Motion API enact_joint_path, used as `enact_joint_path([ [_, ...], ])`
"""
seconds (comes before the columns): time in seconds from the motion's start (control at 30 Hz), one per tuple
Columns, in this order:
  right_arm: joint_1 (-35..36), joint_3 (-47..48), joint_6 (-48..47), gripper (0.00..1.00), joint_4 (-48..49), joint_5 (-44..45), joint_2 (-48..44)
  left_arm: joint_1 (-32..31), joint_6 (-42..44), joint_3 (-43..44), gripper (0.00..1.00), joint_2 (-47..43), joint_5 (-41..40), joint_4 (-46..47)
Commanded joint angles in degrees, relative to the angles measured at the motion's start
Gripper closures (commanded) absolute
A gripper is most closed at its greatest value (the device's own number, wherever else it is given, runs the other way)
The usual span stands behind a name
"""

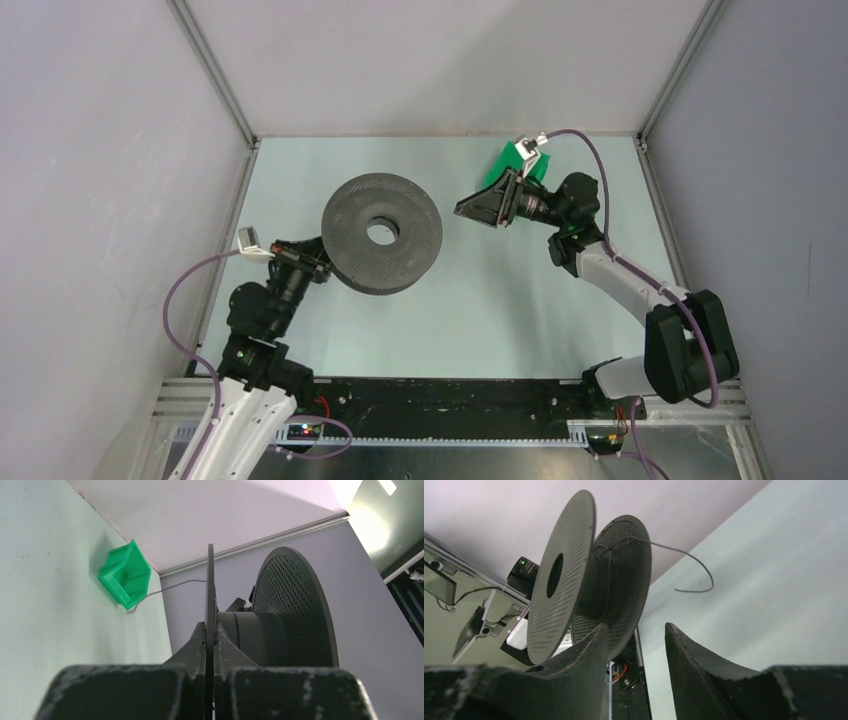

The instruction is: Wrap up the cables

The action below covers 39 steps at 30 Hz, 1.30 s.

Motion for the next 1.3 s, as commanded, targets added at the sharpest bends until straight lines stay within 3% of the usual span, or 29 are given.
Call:
enact_joint_path([
  [0.0, -0.47, 2.76, 3.33, 0.51, -1.34, -2.89, 2.69, -0.18, 1.24, 3.15, 1.00, -0.68, 2.40, 5.65],
  [0.1, -0.52, 2.48, -0.59, 0.51, -4.46, -1.05, 2.92, -0.18, 2.86, 3.18, 1.00, -0.05, 3.40, 5.67],
  [0.23, -1.54, 0.58, -8.32, 0.50, -1.28, -2.28, 3.21, -0.18, 5.31, 4.81, 1.00, 1.78, 7.96, 5.73],
  [0.37, -2.90, -1.54, -11.80, 0.50, 7.08, -8.86, 2.34, -0.24, 8.28, 7.26, 1.00, 3.18, 12.85, 5.75],
  [0.57, -1.42, -3.02, -21.22, 0.42, 6.17, -12.01, 1.44, -0.20, 9.29, 10.14, 1.00, 5.11, 17.51, 5.90],
  [0.77, -0.69, -3.02, -20.12, 0.40, 12.84, -12.99, 2.94, -0.20, 10.01, 11.34, 1.00, 6.05, 22.82, 6.21],
  [1.0, 0.14, -3.03, -10.91, 0.42, 27.28, -14.88, 6.81, -0.21, 9.30, 10.98, 1.00, 5.15, 23.53, 6.22],
  [1.07, 0.32, -3.03, -6.99, 0.46, 33.20, -15.20, 8.44, -0.18, 9.28, 10.89, 1.00, 5.01, 23.51, 6.22],
  [1.13, 0.30, -3.03, -2.45, 0.57, 38.72, -15.20, 10.00, -0.20, 9.25, 10.75, 1.00, 4.92, 23.42, 6.18],
  [1.23, -0.48, -3.70, 0.69, 0.89, 40.59, -14.63, 10.56, -0.20, 9.32, 10.59, 1.00, 5.05, 22.91, 6.20],
  [1.27, -0.74, -4.11, 2.04, 0.94, 40.70, -13.61, 10.27, -0.16, 9.35, 10.60, 1.00, 5.07, 22.64, 6.22],
])
